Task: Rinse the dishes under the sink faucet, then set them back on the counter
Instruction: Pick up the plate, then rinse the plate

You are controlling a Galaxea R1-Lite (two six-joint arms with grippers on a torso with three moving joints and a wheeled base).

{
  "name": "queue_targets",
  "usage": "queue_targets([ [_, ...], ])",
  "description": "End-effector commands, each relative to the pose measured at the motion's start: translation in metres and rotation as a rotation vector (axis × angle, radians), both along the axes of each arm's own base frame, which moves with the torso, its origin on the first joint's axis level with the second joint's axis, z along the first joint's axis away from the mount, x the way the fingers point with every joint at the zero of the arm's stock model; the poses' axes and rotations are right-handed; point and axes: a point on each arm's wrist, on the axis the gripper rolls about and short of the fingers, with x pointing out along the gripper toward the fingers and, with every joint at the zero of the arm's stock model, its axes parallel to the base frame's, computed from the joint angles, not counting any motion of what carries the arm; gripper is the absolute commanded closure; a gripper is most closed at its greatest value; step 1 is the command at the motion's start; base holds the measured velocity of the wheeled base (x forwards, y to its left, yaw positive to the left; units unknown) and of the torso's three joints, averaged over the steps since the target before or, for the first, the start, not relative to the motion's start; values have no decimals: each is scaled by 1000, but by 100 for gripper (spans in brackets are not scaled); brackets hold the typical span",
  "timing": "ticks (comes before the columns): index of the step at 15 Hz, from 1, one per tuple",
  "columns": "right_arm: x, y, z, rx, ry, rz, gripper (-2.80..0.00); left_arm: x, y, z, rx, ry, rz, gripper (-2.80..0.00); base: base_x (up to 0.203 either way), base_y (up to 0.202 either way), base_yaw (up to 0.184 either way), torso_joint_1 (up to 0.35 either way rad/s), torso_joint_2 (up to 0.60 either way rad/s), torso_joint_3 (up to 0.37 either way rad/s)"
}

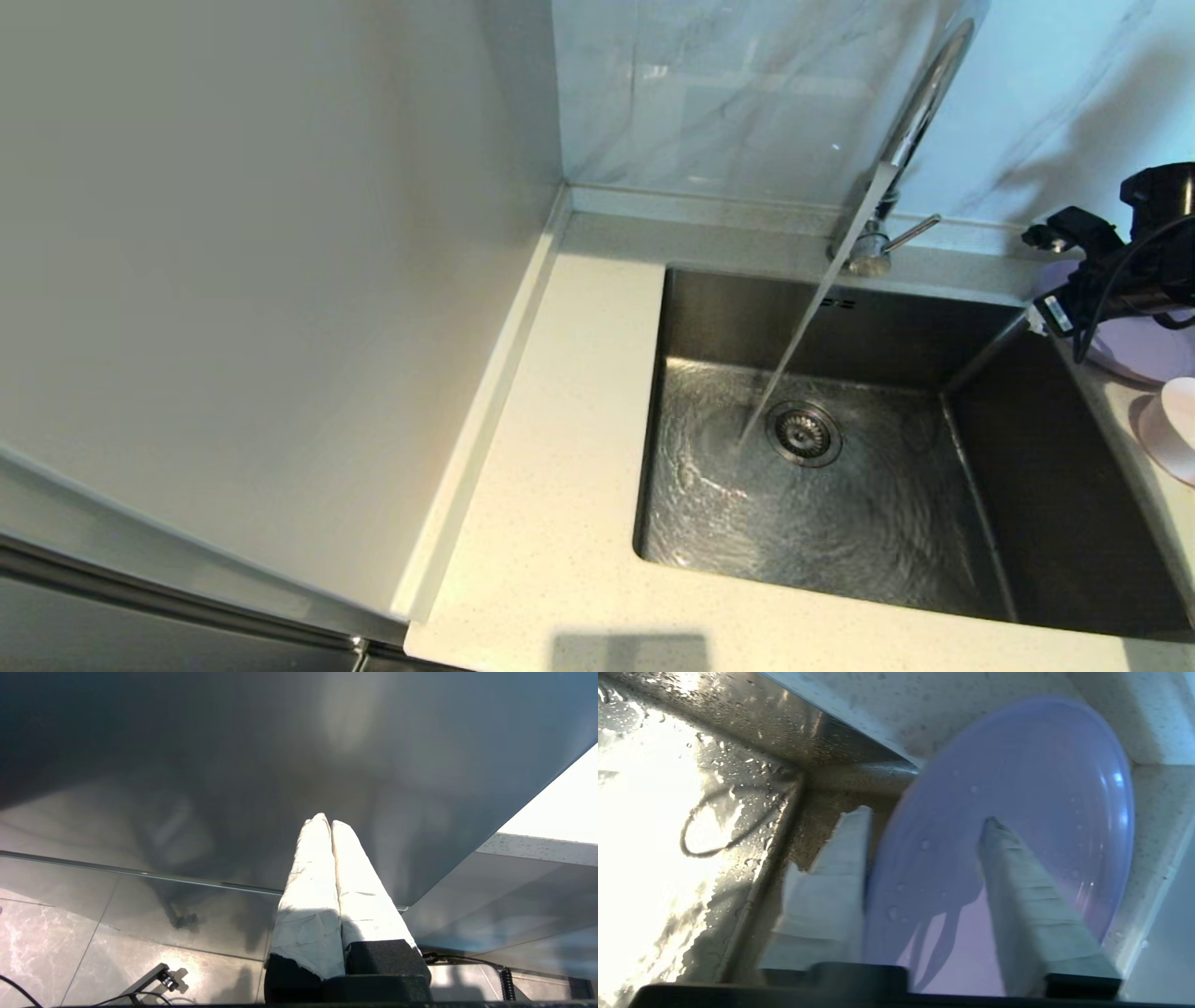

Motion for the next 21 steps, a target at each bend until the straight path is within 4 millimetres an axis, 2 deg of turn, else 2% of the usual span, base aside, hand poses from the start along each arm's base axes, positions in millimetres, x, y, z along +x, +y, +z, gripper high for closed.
queue_targets([
  [1, 0, 0, 0, -7, 1, -1, 0, 0, 0, 0, 0, 0, 0, 0, 0, 0, 0, 0, 0, 0],
  [5, -9, 4, 25, -35, -81, 1, 0, 0, 0, 0, 0, 0, 0, 0, 0, 0, 0, 0, 0, 0],
  [10, -43, 23, 65, -51, -144, 18, 0, 0, 0, 0, 0, 0, 0, 0, 0, 0, 0, 0, 0, 0],
  [15, -109, 57, 95, -45, -132, 54, 0, 0, 0, 0, 0, 0, 0, 0, 0, 0, 0, 0, 0, 0],
  [18, -155, 80, 100, -48, -55, 104, 0, 0, 0, 0, 0, 0, 0, 0, 0, 0, 0, 0, 0, 0],
  [21, -193, 96, 99, -71, -12, 173, 0, 0, 0, 0, 0, 0, 0, 0, 0, 0, 0, 0, 0, 0],
])
